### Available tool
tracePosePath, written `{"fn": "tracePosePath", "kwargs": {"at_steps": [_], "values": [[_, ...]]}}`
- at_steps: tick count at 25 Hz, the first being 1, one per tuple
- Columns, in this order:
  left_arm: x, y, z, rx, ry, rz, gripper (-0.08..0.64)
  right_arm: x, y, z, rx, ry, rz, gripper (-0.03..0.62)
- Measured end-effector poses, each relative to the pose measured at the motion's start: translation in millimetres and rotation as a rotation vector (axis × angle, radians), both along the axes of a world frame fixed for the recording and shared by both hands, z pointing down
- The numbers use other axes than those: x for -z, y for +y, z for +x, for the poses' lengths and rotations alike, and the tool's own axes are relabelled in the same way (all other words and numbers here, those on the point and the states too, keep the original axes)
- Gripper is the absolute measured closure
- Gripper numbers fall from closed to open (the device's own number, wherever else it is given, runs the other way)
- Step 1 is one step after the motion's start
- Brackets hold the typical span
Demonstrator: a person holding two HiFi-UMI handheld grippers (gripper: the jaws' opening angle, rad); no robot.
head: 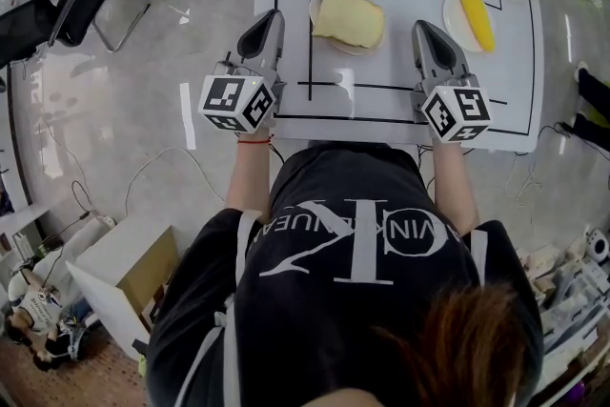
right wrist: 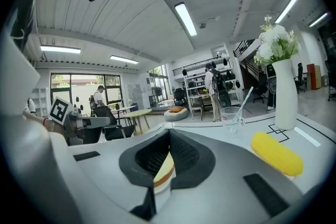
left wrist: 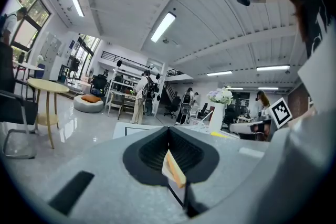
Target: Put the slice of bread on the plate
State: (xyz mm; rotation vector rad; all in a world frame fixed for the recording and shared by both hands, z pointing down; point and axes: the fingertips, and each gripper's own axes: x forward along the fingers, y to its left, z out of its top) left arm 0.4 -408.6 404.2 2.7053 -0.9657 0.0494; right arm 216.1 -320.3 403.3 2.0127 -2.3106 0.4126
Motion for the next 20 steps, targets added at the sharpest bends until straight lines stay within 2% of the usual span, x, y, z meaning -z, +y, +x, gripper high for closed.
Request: {"fn": "tracePosePath", "kwargs": {"at_steps": [20], "values": [[48.3, 7.2, -7.7, 0.042, 0.026, 0.122, 0.549, 46.7, 4.9, -1.8, 0.031, 0.004, 0.146, 0.591]]}}
